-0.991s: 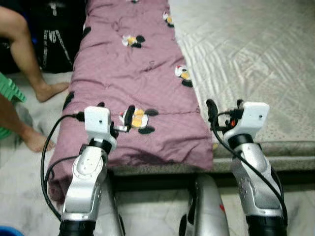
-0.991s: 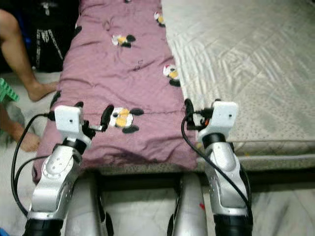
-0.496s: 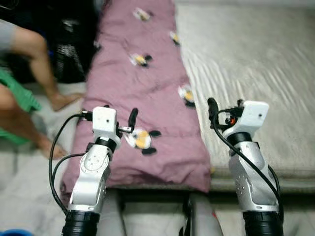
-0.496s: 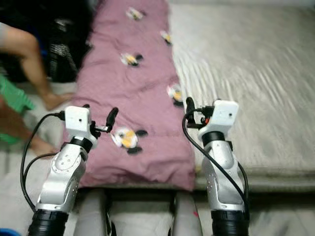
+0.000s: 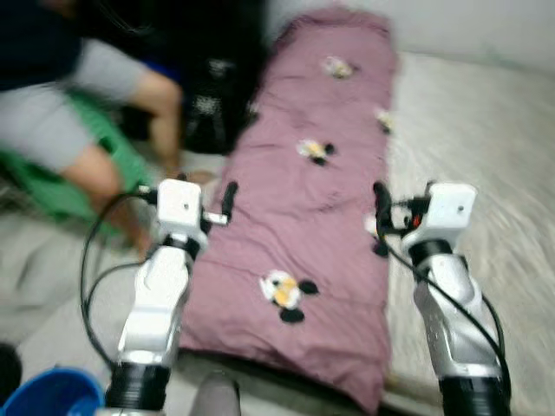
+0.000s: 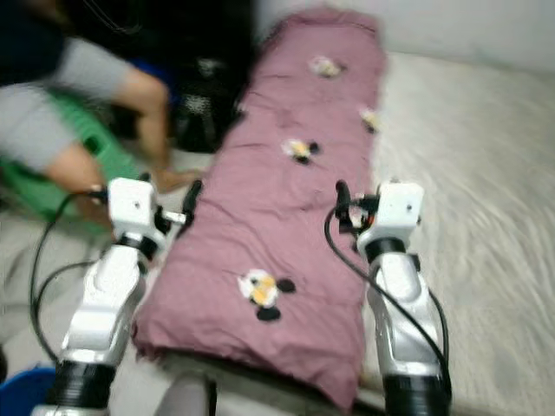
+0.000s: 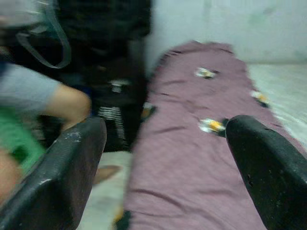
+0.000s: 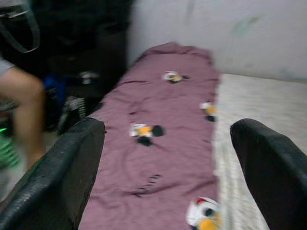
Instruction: Clean up the room
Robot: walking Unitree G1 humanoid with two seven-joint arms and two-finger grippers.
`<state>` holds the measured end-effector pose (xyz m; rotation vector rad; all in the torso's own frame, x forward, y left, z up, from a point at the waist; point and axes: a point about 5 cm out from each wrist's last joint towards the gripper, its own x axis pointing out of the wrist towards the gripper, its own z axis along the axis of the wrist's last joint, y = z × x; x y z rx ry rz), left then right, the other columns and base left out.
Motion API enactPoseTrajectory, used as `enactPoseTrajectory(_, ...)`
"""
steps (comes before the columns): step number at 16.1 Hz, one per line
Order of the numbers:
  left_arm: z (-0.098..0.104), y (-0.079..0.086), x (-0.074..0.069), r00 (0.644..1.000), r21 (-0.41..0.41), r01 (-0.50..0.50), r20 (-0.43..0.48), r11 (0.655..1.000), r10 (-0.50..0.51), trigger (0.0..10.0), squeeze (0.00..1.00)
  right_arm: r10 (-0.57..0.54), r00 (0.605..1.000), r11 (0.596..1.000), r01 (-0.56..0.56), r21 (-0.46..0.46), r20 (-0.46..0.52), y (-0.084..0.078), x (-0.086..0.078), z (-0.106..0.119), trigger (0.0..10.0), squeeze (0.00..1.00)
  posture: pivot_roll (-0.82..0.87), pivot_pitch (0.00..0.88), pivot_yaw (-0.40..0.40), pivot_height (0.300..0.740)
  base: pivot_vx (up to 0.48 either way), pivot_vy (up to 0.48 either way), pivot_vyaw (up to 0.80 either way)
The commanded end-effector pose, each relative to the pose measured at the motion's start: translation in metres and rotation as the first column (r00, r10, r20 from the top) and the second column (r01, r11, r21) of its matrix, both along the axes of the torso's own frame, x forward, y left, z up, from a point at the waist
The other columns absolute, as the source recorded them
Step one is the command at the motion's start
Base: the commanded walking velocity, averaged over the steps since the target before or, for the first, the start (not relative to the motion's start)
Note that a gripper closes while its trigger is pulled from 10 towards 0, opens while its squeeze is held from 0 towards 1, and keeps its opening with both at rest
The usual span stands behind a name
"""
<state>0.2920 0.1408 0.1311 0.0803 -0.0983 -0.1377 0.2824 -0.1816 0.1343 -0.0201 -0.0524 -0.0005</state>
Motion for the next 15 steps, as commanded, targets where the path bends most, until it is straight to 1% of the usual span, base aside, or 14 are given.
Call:
enactPoseTrajectory(1,-0.004,0.005,-0.003,1.0,0.008,-0.015,-0.008,1.0,0.015,10.0,0.0,-0.037,0.996,0.998,0.033,-0.055,-0.077,-0.008,-0.006,-0.012,10.0,0.0,-0.04,0.0,0.034,0.74,0.0,0.0,0.0)
enactPoseTrajectory(2,-0.006,0.007,-0.004,1.0,0.014,-0.016,-0.015,1.0,0.017,10.0,0.0,-0.04,0.993,0.993,0.027,-0.112,-0.114,-0.018,-0.013,-0.018,10.0,0.0,-0.05,0.0,0.052,0.74,0.0,0.0,0.0)
enactPoseTrajectory(4,-0.011,0.011,-0.006,0.999,0.007,-0.022,-0.045,1.0,0.022,10.0,0.0,-0.044,0.989,0.988,0.022,-0.155,-0.14,-0.027,-0.021,-0.023,10.0,0.0,-0.06,0.0,0.067,0.74,0.0,0.0,0.0)
enactPoseTrajectory(5,-0.017,0.013,-0.008,0.998,0.01,-0.023,-0.066,1.0,0.024,10.0,0.0,-0.05,0.989,0.987,0.027,-0.159,-0.142,-0.029,-0.025,-0.025,10.0,0.0,-0.07,0.0,0.063,0.74,0.0,0.0,0.0)
enactPoseTrajectory(6,-0.02,0.014,-0.011,0.997,0.015,-0.019,-0.073,1.0,0.02,10.0,0.0,-0.048,0.99,0.99,0.029,-0.136,-0.132,-0.023,-0.027,-0.026,10.0,0.0,-0.06,0.0,0.046,0.74,0.0,0.0,0.0)
enactPoseTrajectory(8,-0.022,0.013,-0.013,0.997,0.011,-0.031,-0.065,0.999,0.032,10.0,0.0,-0.093,0.99,0.995,0.087,-0.058,-0.11,-0.012,-0.026,-0.028,10.0,0.0,-0.04,0.0,0.005,0.74,0.0,0.0,0.0)
enactPoseTrajectory(10,-0.02,0.019,-0.014,0.995,0.002,-0.093,-0.047,0.996,0.093,10.0,0.0,-0.178,0.979,0.984,0.18,0.008,-0.1,-0.007,-0.025,-0.032,10.0,0.0,-0.02,0.0,-0.02,0.74,0.0,0.0,0.0)
enactPoseTrajectory(11,-0.021,0.021,-0.015,0.993,0.0,-0.105,-0.049,0.994,0.105,10.0,0.0,-0.198,0.975,0.979,0.201,0.024,-0.102,-0.006,-0.026,-0.034,10.0,0.0,-0.02,0.0,-0.02,0.74,0.0,0.0,0.0)
enactPoseTrajectory(12,-0.023,0.023,-0.017,0.992,-0.01,-0.113,-0.056,0.994,0.112,10.0,0.0,-0.185,0.976,0.98,0.191,0.047,-0.111,-0.002,-0.029,-0.038,10.0,0.0,-0.02,0.0,-0.014,0.74,0.0,0.0,0.0)
enactPoseTrajectory(14,-0.024,0.023,-0.019,0.993,-0.006,-0.107,-0.061,0.994,0.106,10.0,0.0,-0.149,0.982,0.987,0.155,0.049,-0.113,0.001,-0.031,-0.04,10.0,0.0,-0.03,0.0,-0.01,0.74,0.0,0.0,0.0)
enactPoseTrajectory(15,-0.025,0.024,-0.02,0.993,0.005,-0.099,-0.063,0.995,0.099,10.0,0.0,-0.133,0.985,0.989,0.139,0.043,-0.113,0.0,-0.033,-0.041,10.0,0.0,-0.03,0.0,-0.01,0.74,0.0,0.0,0.0)
